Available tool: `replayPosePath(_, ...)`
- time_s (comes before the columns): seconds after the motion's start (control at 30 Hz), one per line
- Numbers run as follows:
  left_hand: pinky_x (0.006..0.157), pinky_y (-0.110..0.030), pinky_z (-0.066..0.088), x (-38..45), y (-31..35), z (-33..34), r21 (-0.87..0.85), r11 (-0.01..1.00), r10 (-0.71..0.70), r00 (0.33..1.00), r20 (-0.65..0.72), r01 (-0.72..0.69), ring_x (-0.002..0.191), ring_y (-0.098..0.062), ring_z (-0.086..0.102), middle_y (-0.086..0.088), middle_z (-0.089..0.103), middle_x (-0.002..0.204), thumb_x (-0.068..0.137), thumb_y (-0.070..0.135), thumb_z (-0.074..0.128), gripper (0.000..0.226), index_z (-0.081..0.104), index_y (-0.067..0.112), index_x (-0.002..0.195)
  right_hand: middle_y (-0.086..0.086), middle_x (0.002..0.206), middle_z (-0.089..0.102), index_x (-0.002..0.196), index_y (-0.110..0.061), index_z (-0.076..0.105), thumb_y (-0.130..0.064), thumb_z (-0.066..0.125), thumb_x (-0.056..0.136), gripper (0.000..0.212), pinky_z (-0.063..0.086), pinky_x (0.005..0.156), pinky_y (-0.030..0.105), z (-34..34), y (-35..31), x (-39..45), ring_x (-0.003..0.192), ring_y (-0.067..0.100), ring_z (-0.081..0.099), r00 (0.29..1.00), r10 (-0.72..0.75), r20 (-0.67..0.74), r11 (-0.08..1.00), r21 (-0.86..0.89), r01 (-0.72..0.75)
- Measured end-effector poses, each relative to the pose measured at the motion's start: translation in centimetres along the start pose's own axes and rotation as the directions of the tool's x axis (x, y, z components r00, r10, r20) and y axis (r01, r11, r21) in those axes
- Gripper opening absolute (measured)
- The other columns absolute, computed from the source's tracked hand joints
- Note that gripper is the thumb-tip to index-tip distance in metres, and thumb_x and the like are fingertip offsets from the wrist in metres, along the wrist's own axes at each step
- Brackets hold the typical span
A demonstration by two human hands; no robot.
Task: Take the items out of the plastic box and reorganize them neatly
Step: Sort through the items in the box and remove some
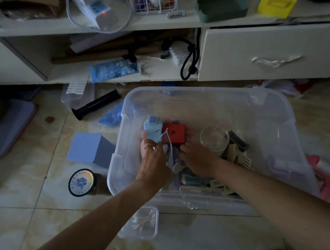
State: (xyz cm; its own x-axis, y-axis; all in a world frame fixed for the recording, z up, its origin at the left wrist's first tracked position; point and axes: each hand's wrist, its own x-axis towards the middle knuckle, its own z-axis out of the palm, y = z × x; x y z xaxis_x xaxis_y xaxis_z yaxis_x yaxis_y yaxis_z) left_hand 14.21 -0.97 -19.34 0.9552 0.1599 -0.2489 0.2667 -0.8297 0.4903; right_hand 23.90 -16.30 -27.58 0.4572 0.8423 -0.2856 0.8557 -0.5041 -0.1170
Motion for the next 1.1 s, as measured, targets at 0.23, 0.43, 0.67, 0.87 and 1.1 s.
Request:
replayPosePath(0.23,0.109,-0.039,0.036,-0.2,0.6,-0.8,0.042,0.999,-0.010,1.000,0.024,0.009,0.126,-0.037,0.035,-0.016,0.034,0.137,0.080,-0.006,0.059,0.058,0.042,0.002,0.136,0.015,0.103,0.066,0.107,-0.006,0.058,-0.031,0.050,0.100,0.027,0.043,0.070,0.030,-0.2,-0.7,2.0,0.082,0.023,0.059,0.854,0.382,0.354,0.553,0.653,-0.517)
replayPosePath(0.43,0.089,-0.028,0.037,0.0,0.4,-0.4,-0.036,0.993,-0.114,0.994,-0.001,0.114,0.120,-0.035,0.044,-0.007,0.026,0.144,0.081,0.001,0.060,0.066,0.033,0.003,0.141,0.009,0.111,0.061,0.129,-0.010,0.057,-0.039,0.057,0.097,0.043,0.051,0.056,0.021,-1.3,-2.1,2.9,0.084,0.020,0.059,0.742,0.415,0.527,-0.010,0.818,-0.575)
replayPosePath(0.67,0.105,-0.031,0.036,0.3,0.1,-0.1,-0.016,1.000,-0.002,1.000,0.023,0.003,0.126,-0.036,0.034,-0.016,0.032,0.138,0.080,0.001,0.062,0.062,0.038,-0.001,0.137,0.008,0.074,0.047,0.143,0.004,0.043,-0.019,0.041,0.104,0.046,0.053,0.077,0.042,-3.0,-2.0,3.5,0.059,0.019,0.046,0.617,0.366,0.697,-0.222,0.709,-0.669)
replayPosePath(0.87,0.100,-0.026,0.035,0.7,-0.6,0.8,-0.002,1.000,0.022,0.999,0.039,-0.022,0.124,-0.031,0.025,-0.015,0.027,0.134,0.069,0.013,0.073,0.078,0.038,0.008,0.139,0.007,0.055,0.050,0.080,-0.011,0.056,-0.022,0.058,0.098,0.021,0.038,0.034,0.015,-0.6,-2.4,2.5,0.026,0.008,0.042,0.542,0.381,0.749,-0.350,0.660,-0.665)
replayPosePath(1.1,0.106,-0.030,0.036,0.8,-0.2,0.9,-0.047,0.999,0.006,0.996,0.088,-0.002,0.127,-0.030,0.028,-0.013,0.024,0.139,0.069,0.013,0.080,0.103,0.018,0.009,0.151,0.004,0.092,0.054,0.096,-0.020,0.052,-0.018,0.048,0.102,0.008,0.043,0.055,0.021,-4.8,-0.4,1.4,0.061,0.009,0.045,0.705,0.390,0.592,0.145,0.717,-0.682)
